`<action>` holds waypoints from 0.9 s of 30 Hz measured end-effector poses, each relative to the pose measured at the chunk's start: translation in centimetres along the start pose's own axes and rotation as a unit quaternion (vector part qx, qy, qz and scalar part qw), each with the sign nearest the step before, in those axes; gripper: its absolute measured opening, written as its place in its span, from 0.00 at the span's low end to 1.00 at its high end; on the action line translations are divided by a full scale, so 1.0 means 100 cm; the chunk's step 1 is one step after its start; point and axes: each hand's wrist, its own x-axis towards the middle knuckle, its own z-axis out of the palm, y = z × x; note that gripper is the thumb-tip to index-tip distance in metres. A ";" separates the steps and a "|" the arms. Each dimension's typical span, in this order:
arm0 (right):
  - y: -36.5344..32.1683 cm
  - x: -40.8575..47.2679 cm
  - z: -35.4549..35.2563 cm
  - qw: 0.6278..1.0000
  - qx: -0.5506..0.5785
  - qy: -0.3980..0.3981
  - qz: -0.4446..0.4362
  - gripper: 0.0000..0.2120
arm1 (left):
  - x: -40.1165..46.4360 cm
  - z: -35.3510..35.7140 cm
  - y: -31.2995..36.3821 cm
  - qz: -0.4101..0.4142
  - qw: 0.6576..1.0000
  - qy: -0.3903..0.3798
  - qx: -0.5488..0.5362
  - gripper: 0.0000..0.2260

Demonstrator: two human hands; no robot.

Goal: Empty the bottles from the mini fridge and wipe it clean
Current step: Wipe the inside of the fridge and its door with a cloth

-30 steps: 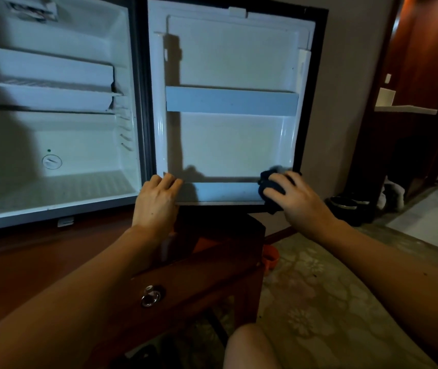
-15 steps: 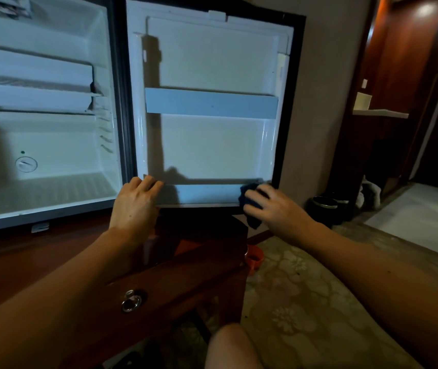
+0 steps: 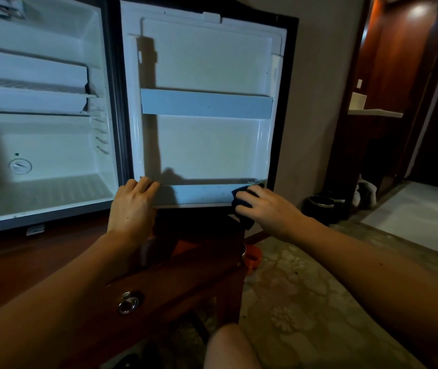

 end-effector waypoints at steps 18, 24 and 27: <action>-0.005 0.010 0.005 0.997 -0.002 0.071 0.039 0.16 | -0.001 0.002 -0.005 0.002 1.000 -0.002 0.011 0.27; -0.007 0.016 -0.003 0.999 0.011 0.023 0.036 0.18 | 0.001 0.003 -0.003 0.004 1.000 0.002 0.016 0.27; -0.004 0.031 -0.014 0.991 0.036 0.065 0.107 0.19 | -0.001 0.003 -0.004 0.003 1.000 -0.002 0.016 0.28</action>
